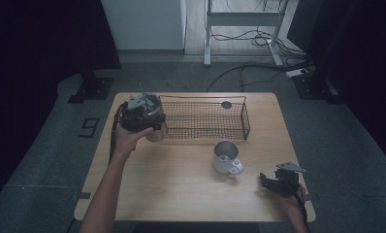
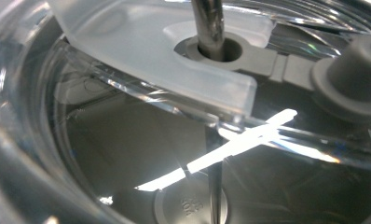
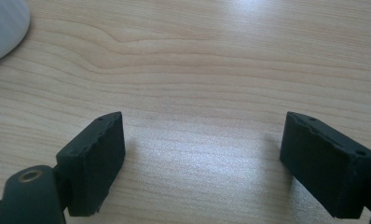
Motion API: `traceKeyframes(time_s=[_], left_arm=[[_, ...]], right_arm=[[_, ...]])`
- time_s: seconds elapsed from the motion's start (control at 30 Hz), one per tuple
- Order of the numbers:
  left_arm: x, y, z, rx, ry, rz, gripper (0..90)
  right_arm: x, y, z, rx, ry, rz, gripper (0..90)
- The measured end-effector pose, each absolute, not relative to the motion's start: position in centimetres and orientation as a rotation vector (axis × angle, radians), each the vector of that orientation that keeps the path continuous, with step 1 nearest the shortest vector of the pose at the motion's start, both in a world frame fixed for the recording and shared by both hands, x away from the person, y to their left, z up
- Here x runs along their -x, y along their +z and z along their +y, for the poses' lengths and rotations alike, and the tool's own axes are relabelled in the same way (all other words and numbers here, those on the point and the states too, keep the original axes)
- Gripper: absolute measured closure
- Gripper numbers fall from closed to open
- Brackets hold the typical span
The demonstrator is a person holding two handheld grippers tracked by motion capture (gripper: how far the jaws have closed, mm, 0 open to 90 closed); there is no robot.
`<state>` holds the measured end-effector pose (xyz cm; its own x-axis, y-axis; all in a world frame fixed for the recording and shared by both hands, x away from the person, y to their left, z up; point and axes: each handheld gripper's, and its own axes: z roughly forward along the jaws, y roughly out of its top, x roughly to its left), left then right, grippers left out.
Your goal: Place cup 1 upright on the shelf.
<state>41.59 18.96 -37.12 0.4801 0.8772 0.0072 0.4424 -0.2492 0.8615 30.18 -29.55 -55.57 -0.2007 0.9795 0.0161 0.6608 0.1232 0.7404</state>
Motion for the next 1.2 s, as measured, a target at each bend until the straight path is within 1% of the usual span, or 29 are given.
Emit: traceKeyframes(time_s=[0.33,1.2], left_arm=[[-42.4,-36.4,18.0,-1.876,0.637,1.089,4.2],[-44.4,-36.1,16.6,-1.87,0.618,1.102,4.2]], right_arm=[[-30.2,-55.6,-29.6,-1.581,0.867,1.921,13.6],[-30.2,-55.6,-29.6,-1.582,0.866,1.922,13.6]])
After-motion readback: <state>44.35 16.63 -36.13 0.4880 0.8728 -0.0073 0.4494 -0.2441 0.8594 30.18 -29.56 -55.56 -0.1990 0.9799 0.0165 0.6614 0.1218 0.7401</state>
